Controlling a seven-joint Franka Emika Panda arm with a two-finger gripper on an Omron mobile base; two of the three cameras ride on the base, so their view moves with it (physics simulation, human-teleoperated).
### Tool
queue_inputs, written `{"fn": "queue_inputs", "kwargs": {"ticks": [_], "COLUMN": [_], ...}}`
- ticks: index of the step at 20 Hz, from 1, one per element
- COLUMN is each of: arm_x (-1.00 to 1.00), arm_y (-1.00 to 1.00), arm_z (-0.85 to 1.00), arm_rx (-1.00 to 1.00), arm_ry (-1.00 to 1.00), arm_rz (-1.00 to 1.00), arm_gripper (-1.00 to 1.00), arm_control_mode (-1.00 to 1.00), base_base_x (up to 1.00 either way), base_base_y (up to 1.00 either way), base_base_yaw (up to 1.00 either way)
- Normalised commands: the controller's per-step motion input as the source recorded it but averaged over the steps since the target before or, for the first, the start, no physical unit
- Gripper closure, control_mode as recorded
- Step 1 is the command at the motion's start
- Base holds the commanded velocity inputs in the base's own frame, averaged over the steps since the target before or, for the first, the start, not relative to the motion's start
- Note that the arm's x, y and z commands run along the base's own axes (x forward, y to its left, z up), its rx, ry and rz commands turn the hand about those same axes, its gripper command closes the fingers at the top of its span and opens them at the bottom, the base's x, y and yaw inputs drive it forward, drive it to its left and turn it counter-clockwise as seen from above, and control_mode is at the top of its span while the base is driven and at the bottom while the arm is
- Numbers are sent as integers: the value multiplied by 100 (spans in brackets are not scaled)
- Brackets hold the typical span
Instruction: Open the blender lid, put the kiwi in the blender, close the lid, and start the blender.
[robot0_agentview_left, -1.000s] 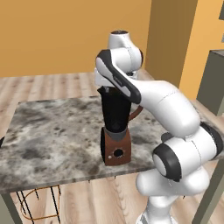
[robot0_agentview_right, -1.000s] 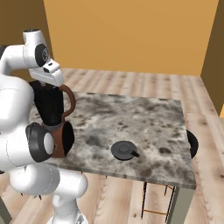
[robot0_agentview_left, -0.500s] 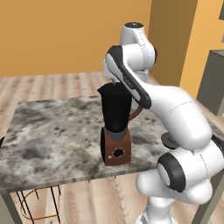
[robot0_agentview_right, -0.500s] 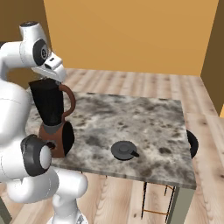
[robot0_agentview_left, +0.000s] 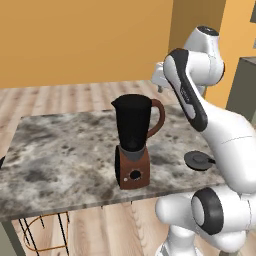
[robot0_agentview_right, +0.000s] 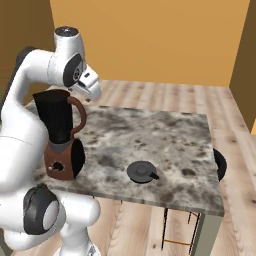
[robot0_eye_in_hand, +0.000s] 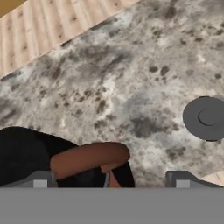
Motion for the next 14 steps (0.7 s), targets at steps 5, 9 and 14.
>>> {"fn": "queue_inputs", "kwargs": {"ticks": [5, 9, 14], "arm_x": [-21, 0, 11], "arm_y": [-100, -96, -67], "arm_z": [-72, -100, -100], "arm_rx": [17, 4, 0], "arm_ry": [0, 0, 9], "arm_rz": [0, -1, 0], "arm_gripper": [-100, -100, -100], "arm_control_mode": [-100, -100, -100], "base_base_x": [0, 0, 0], "base_base_y": [0, 0, 0], "base_base_yaw": [0, 0, 0]}}
